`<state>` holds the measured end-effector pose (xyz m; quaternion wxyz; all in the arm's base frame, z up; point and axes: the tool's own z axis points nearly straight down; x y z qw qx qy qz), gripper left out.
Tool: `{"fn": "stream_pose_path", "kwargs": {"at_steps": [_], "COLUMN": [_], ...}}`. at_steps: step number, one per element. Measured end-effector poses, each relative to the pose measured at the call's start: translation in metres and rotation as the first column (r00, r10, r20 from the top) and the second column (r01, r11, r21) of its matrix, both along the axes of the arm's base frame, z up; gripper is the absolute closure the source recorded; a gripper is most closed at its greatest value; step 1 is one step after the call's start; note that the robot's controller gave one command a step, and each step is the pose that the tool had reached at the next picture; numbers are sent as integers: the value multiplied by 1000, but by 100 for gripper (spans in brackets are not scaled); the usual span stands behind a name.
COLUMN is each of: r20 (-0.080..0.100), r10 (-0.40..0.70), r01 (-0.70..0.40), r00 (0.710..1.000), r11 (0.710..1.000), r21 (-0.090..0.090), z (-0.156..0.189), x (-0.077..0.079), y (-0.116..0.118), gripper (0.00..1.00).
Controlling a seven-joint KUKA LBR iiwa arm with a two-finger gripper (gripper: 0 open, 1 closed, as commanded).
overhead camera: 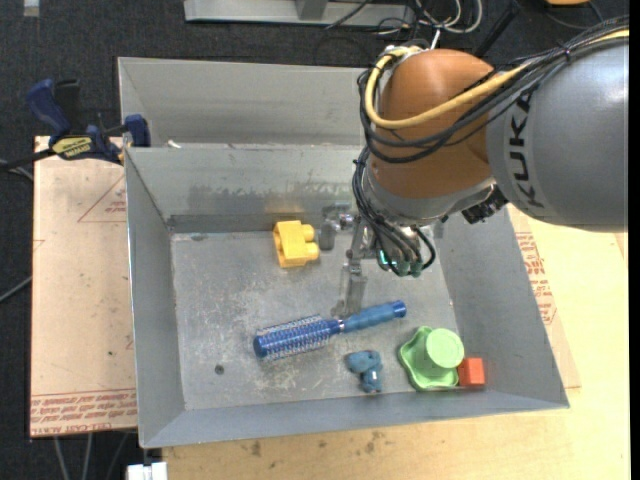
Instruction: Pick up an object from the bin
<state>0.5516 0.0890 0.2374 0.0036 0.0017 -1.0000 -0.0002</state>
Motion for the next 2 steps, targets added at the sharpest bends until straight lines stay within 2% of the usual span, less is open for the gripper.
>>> {"fn": "stream_pose_path", "kwargs": {"at_steps": [1, 2], "r20": [2, 12], "r10": [235, 342], "r01": [-235, -342], "r00": [972, 940], "r11": [972, 940], "r21": [1, 0], "z": [-171, -137], "x": [-22, -18], "y": [6, 10], "gripper": [0, 0]}}
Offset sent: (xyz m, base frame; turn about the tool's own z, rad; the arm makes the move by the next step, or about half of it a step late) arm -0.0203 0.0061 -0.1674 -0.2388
